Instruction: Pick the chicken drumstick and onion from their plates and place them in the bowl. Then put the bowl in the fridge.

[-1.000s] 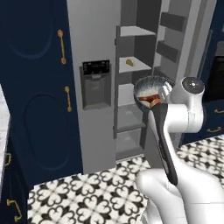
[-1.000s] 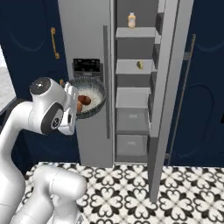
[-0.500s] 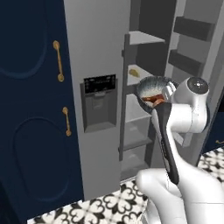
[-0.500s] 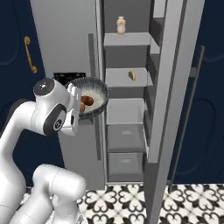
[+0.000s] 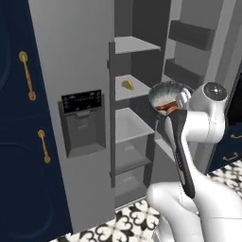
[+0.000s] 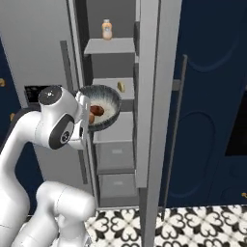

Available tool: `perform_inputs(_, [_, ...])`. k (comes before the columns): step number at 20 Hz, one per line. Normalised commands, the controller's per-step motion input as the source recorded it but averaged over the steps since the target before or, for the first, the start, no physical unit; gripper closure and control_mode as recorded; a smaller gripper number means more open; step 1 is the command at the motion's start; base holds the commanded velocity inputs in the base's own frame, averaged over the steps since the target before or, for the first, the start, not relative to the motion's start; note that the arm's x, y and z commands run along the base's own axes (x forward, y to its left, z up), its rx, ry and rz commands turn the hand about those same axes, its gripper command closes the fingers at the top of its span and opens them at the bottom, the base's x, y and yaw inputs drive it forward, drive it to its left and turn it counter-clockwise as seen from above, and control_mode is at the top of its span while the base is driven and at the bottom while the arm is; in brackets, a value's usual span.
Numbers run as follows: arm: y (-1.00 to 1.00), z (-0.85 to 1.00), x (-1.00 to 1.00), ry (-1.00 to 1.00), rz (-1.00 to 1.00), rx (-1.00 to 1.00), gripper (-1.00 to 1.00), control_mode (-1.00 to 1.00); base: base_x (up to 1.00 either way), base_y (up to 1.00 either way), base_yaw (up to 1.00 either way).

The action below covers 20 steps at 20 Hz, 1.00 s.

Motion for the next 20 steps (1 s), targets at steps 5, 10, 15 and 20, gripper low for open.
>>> perform_inputs(5, [0.00, 0.00, 0.00, 0.00, 0.00, 0.00, 1.00, 1.00, 0.81, -0.07, -0.01])
perform_inputs(10, [0.00, 0.00, 0.00, 0.00, 0.00, 0.00, 1.00, 1.00, 0.73, -0.32, -0.01])
perform_inputs(15, [0.00, 0.00, 0.00, 0.00, 0.00, 0.00, 1.00, 1.00, 0.54, -0.01, -0.02])
perform_inputs(20, [0.00, 0.00, 0.00, 0.00, 0.00, 0.00, 1.00, 1.00, 0.38, 0.10, -0.01])
